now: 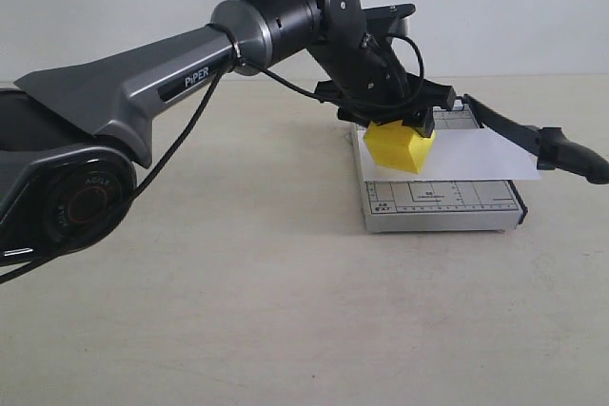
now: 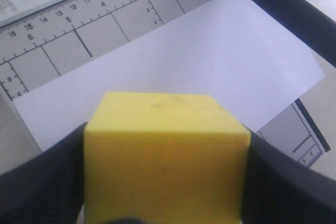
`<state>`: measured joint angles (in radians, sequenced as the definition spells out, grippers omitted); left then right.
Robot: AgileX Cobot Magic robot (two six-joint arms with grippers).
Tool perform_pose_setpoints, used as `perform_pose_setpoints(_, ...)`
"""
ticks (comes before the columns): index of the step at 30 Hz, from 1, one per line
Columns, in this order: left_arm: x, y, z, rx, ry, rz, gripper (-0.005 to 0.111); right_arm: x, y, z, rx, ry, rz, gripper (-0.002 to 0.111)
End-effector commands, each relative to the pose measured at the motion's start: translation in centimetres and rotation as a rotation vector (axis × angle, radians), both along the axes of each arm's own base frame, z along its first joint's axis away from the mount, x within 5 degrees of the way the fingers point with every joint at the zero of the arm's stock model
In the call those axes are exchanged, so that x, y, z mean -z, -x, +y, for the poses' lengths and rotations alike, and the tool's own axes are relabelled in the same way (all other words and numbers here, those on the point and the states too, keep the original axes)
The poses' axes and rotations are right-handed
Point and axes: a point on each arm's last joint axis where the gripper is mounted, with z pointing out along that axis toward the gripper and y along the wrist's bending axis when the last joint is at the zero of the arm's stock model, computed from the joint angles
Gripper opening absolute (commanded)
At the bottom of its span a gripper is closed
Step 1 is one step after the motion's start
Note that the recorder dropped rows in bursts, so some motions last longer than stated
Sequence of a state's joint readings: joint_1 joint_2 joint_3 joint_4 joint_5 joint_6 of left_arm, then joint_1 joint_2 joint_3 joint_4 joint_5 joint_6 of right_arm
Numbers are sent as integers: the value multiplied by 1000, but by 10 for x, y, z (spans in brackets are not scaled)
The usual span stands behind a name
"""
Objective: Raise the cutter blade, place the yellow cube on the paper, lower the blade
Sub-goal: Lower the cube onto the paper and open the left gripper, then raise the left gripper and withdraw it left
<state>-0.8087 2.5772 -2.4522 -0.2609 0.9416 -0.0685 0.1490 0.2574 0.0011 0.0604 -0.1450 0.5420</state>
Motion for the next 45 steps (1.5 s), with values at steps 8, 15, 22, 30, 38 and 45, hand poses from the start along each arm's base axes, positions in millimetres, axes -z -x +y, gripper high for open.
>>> perform_pose_setpoints(8, -2, 2, -3, 28, 5, -28, 4, -2, 0, 0, -2, 6, -15, 0)
perform_pose_setpoints(15, -4, 0, -5, 28, 32, -53, 22, -1, 0, 0, -2, 7, -13, 0)
perform_pose_setpoints(22, -6, -2, -7, 18, 60, -74, 68, -1, 0, 0, -2, 7, -13, 0)
perform_pose_setpoints(30, -7, 0, -8, 15, 84, -49, 71, -1, 0, 0, -2, 7, -13, 0)
perform_pose_setpoints(38, -34, 2, -12, 22, 164, -54, 71, -1, 0, 0, -2, 7, -13, 0)
perform_pose_setpoints(45, -113, 13, 2, 94, 197, -186, 71, -1, 0, 0, -2, 7, -13, 0)
